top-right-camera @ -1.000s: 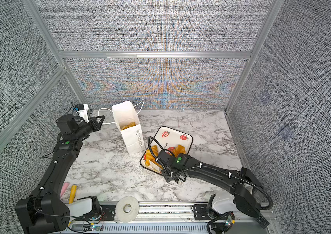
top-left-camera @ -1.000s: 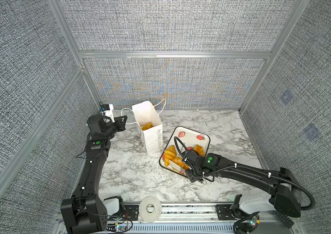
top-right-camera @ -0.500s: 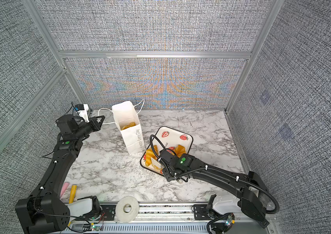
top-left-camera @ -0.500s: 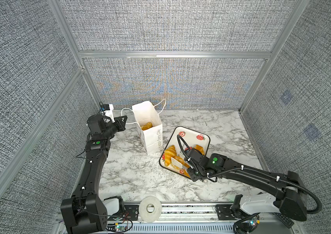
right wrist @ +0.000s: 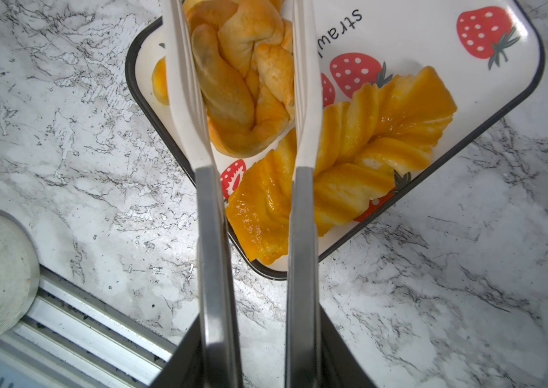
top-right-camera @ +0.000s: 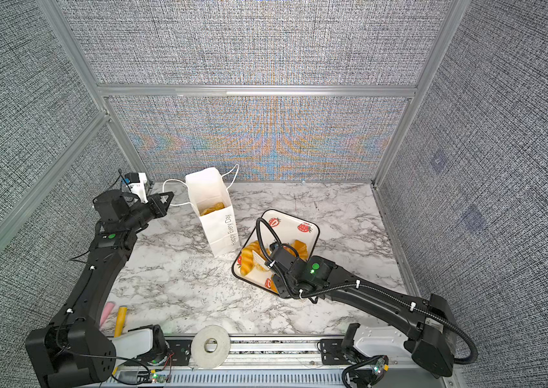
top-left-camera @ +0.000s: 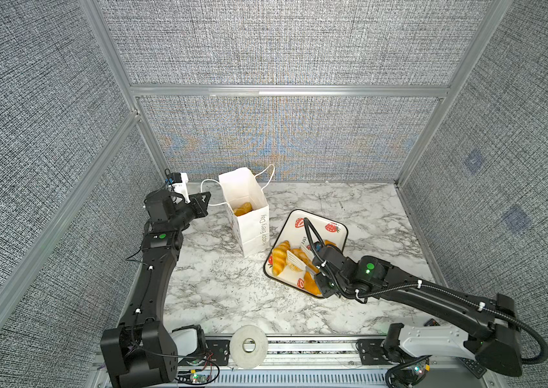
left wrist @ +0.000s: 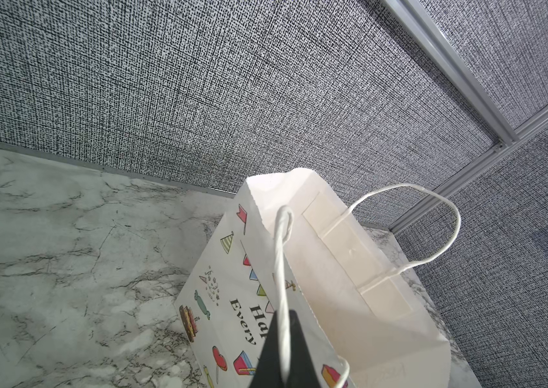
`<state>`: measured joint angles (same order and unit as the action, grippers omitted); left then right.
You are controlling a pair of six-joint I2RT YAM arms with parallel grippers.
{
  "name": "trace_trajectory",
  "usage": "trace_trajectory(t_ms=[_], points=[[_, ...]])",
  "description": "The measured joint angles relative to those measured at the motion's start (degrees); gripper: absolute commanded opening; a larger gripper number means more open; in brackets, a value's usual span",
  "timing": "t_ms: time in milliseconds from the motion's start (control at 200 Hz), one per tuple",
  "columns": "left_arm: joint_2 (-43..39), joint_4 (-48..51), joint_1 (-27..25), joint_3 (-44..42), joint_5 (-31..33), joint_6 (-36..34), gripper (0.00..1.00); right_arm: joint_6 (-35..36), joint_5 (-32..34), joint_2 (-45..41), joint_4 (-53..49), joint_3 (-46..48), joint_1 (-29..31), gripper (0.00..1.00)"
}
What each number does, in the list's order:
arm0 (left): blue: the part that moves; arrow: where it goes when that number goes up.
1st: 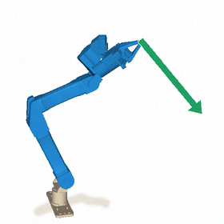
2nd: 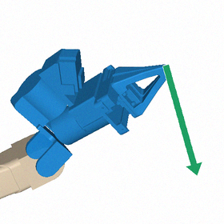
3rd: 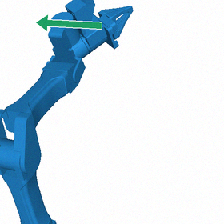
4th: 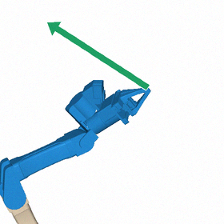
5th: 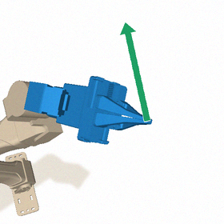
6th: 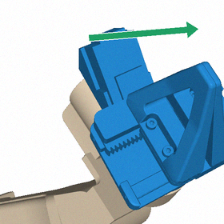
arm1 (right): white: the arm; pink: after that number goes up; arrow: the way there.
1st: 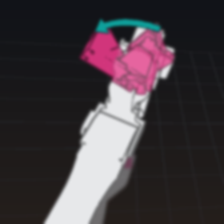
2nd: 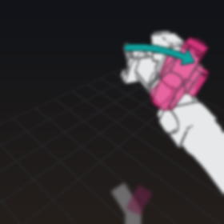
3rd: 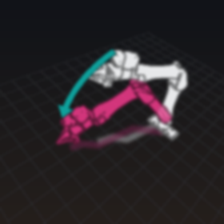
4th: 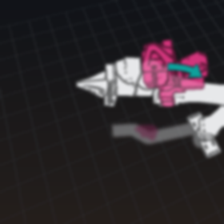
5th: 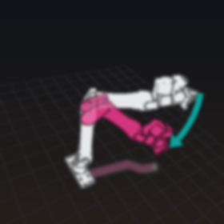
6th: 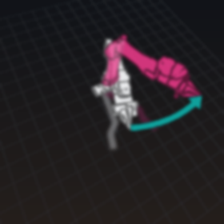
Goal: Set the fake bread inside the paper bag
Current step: 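Squeeze the tongs with the right gripper around the knotted bun, then lift the knotted bun in the tongs and carry it to the bag opening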
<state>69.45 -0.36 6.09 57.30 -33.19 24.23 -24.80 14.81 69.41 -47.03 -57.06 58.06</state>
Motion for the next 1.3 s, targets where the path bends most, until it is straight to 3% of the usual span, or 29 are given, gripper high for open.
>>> trace_trajectory(t_ms=[555,1301], points=[[0.0,0.0,0.0,0.0,0.0,0.0,0.00,-1.4,5.9,-4.1,7.3,-0.7,-0.2,0.40],[0.0,0.0,0.0,0.0,0.0,0.0,0.00,0.0,7.2,-5.1,18.5,-2.6,-0.3,0.40]])
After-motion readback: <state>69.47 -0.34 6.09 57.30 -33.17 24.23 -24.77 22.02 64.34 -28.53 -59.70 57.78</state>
